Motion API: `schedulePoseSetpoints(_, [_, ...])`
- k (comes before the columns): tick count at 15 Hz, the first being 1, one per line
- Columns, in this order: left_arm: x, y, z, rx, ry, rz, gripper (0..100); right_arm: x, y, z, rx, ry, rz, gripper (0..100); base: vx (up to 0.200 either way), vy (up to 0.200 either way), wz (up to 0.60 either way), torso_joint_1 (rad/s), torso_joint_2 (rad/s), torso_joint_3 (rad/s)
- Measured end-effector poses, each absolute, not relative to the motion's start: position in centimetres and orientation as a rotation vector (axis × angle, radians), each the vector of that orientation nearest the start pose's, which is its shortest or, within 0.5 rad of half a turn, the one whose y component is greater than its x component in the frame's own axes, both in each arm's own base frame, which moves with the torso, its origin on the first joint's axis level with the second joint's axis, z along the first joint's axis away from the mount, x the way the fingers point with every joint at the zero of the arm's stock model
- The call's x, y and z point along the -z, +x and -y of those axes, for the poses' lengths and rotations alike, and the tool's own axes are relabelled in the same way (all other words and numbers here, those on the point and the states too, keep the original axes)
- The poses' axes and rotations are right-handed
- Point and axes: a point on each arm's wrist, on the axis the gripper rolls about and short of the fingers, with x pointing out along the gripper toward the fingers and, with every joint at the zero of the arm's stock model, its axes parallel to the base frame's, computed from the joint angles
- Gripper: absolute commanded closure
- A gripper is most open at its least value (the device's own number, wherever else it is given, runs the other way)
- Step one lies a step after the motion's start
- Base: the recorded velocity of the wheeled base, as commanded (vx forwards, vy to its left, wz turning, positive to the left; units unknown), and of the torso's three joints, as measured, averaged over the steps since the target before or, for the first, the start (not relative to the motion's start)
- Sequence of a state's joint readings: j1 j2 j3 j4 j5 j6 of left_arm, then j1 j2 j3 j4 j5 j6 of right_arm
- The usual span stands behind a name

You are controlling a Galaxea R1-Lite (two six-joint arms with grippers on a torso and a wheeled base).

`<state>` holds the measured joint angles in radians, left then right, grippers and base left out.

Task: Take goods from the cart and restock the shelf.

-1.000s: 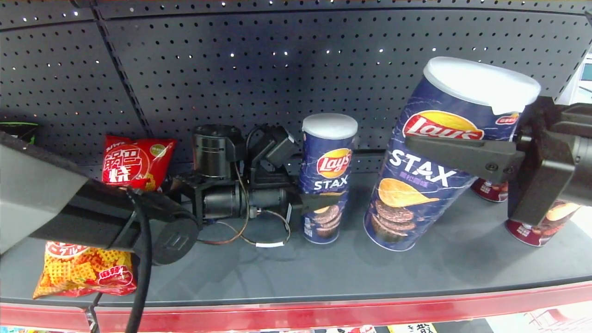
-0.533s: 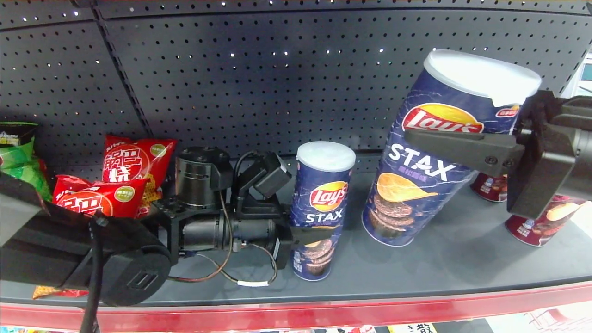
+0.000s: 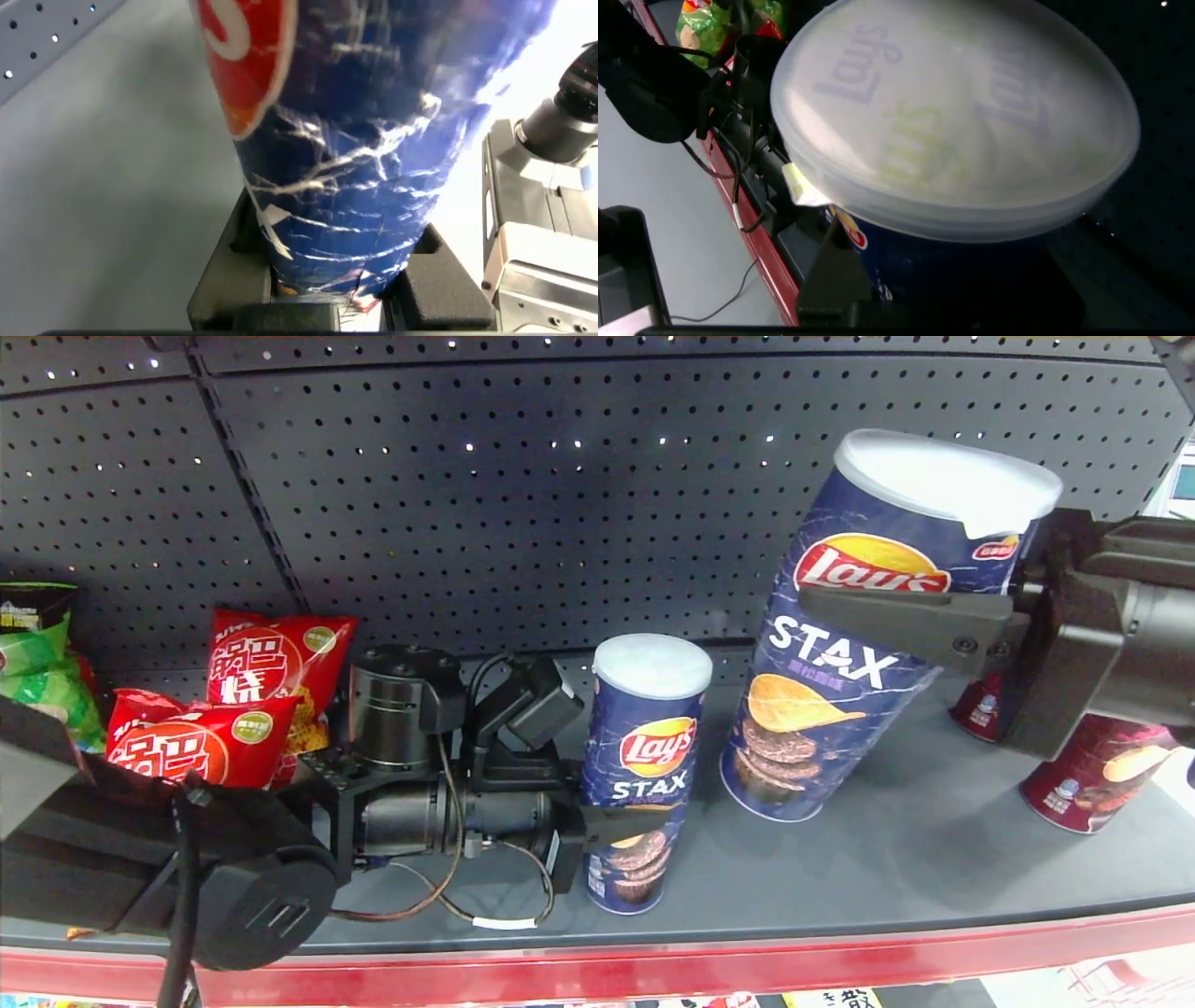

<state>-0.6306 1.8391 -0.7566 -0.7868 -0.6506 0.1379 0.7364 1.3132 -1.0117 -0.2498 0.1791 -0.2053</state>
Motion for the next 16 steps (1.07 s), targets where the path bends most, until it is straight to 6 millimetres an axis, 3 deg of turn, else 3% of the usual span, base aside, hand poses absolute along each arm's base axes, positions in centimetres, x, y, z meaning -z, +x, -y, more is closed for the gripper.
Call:
schedulePoseSetpoints(1, [-13.9,25.1,19.9,1.288,0.115,-0.239,100,-30.5,15.7,-14.8,-0.917,-0.204,0.046,100,0.000,0.000,0.00,0.000,0.00,0.000])
schedulePoseSetpoints(2, [-13.7,25.0,19.8,1.287,0.115,-0.248,0,-30.5,15.8,-14.9,-0.917,-0.203,0.053,100,0.000,0.000,0.00,0.000,0.00,0.000])
schedulePoseSetpoints(12, [-13.0,24.9,18.9,1.261,0.113,-0.287,0,-30.3,16.1,-15.2,-0.919,-0.205,0.046,100,0.000,0.000,0.00,0.000,0.00,0.000])
schedulePoseSetpoints(16, [-13.2,23.5,17.7,1.244,0.111,-0.299,0,-30.2,16.1,-15.2,-0.919,-0.205,0.043,100,0.000,0.000,0.00,0.000,0.00,0.000])
